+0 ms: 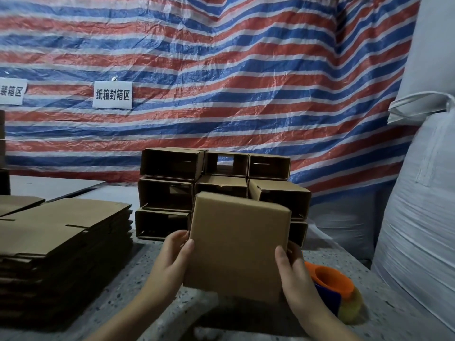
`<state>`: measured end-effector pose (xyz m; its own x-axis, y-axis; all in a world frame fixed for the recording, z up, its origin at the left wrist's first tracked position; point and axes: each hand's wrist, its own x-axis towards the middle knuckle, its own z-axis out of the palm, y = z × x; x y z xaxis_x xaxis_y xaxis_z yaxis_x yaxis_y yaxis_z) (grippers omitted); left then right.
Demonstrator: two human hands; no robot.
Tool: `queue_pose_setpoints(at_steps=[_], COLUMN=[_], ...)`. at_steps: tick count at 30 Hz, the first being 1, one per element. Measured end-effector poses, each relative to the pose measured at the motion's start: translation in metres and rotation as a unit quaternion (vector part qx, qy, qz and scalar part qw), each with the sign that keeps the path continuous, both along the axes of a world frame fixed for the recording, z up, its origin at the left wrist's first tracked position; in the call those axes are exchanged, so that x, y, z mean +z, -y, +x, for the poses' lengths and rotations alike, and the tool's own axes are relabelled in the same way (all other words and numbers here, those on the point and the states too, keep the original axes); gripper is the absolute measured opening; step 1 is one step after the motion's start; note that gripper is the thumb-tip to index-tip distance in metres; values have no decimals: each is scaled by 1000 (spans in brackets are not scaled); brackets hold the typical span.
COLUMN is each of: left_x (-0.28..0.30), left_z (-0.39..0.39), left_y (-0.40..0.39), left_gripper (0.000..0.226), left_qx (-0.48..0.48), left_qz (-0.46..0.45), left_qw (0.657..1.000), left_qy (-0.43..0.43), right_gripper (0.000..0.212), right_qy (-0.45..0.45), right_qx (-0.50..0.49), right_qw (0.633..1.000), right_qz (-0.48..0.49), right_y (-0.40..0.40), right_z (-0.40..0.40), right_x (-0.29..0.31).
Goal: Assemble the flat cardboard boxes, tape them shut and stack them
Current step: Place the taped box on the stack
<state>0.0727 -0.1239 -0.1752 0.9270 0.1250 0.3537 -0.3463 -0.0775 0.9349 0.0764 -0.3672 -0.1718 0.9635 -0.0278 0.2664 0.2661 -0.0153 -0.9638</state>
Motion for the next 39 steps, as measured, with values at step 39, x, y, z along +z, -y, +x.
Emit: queue_pose_setpoints(at_steps=[39], left_x=[185], left_z=[224], left_y=[-19], left_gripper=[38], left_qx=[259], left_qz=[511], left_qw=[806], left_qy=[149], right_gripper=[74], right_qy=[-51], right_qx=[-137], right_qw=[987], right_qz=[-65], right_y=[-36], right_z=[241], right_x=[192])
